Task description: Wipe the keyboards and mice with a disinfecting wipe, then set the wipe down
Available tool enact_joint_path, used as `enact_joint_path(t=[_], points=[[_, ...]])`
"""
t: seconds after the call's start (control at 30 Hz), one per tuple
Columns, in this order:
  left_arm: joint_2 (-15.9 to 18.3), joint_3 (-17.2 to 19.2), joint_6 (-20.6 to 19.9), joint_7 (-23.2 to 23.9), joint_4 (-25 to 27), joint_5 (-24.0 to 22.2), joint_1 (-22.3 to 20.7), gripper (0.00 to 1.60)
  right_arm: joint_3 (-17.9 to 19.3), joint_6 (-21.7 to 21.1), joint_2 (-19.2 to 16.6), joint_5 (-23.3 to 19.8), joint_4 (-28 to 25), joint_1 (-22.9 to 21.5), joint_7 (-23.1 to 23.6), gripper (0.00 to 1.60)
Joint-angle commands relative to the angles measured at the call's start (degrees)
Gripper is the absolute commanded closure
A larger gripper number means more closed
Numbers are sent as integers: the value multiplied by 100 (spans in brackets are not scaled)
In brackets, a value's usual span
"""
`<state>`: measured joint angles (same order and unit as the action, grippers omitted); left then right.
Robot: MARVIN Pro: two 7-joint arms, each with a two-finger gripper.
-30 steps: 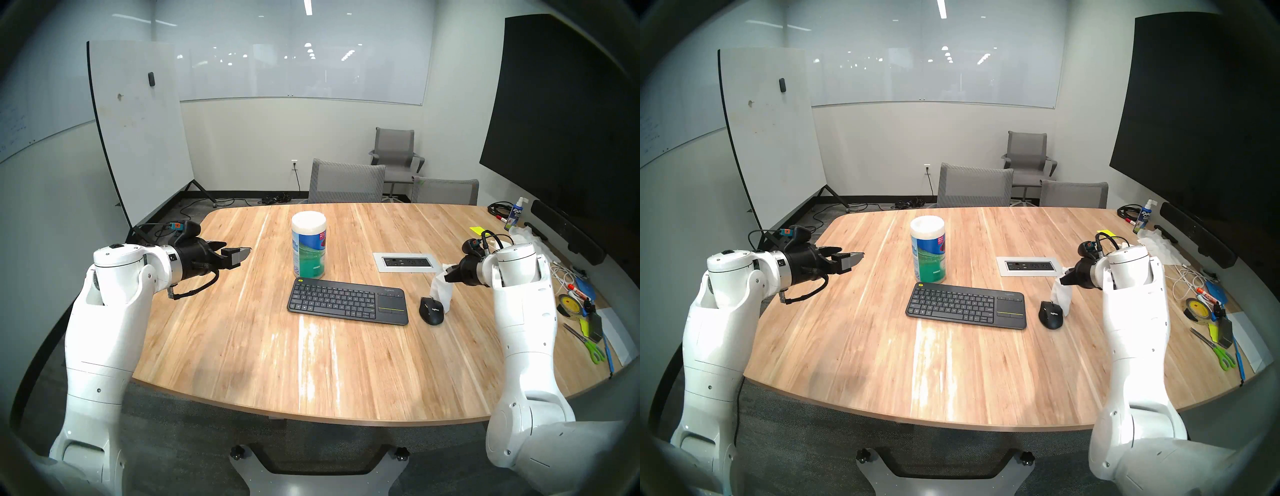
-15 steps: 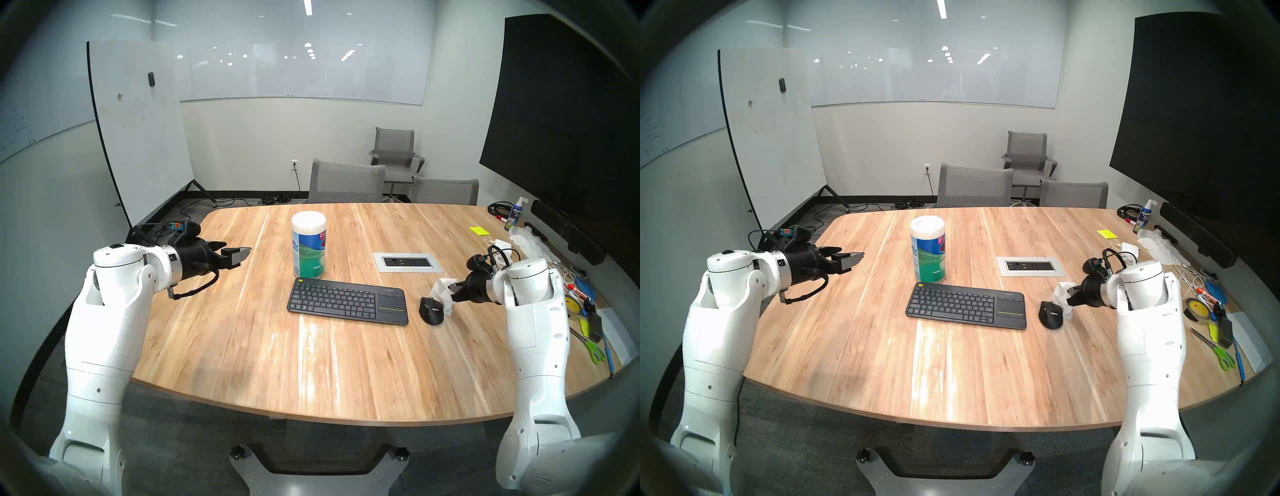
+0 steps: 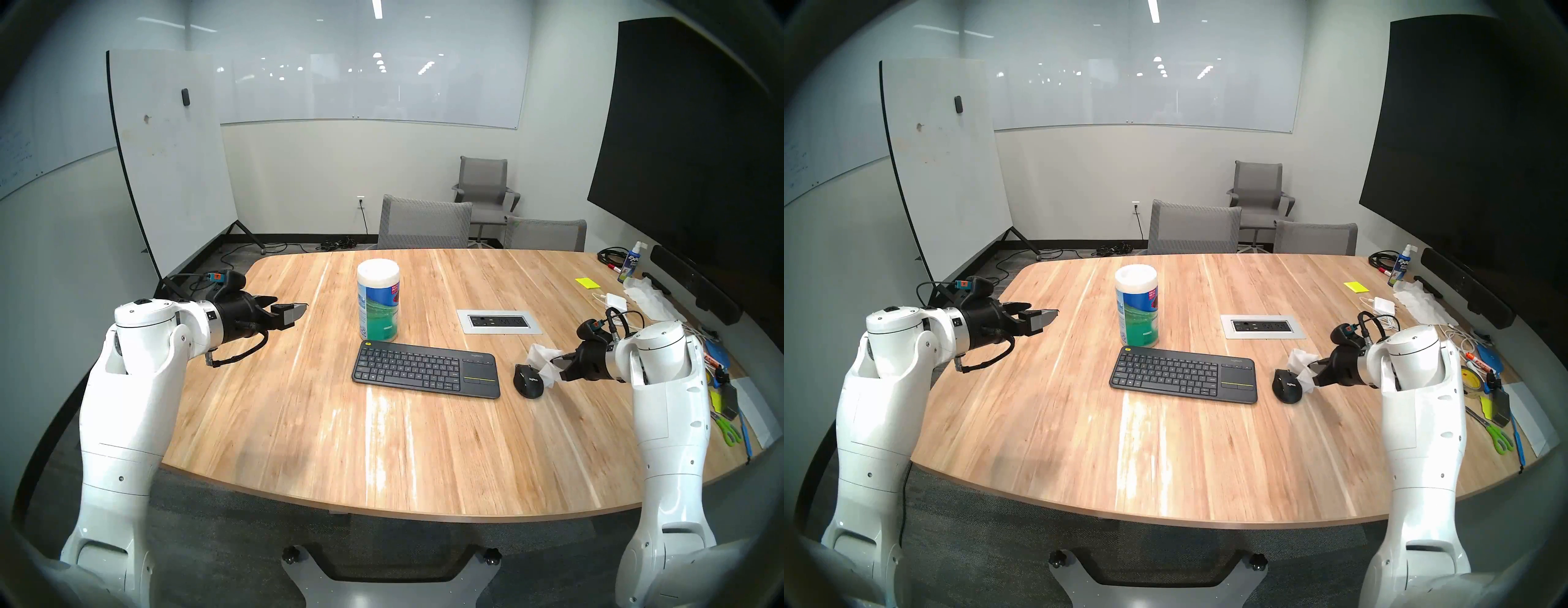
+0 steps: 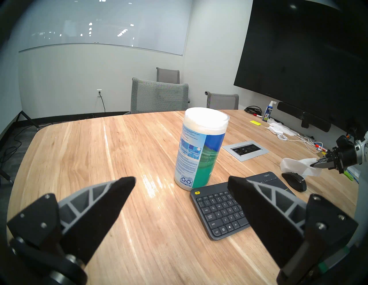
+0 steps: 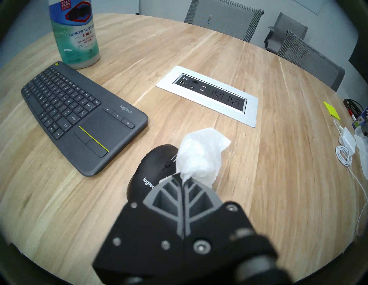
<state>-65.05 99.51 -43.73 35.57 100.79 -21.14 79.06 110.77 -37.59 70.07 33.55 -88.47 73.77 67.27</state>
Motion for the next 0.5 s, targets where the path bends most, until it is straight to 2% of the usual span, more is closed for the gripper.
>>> enact_joint_path(t=[0.0, 0.23, 0.47], points=[[-7, 14, 23, 0, 129, -13, -75, 0, 330, -94, -138, -259, -367, -117, 292, 160], [-6, 13, 23, 2, 127, -13, -76, 0, 698, -347, -273, -660, -535, -144, 527, 160], [-5, 13, 24, 3, 125, -13, -77, 0, 887, -722, -528, -1428, -676, 16, 233, 160]])
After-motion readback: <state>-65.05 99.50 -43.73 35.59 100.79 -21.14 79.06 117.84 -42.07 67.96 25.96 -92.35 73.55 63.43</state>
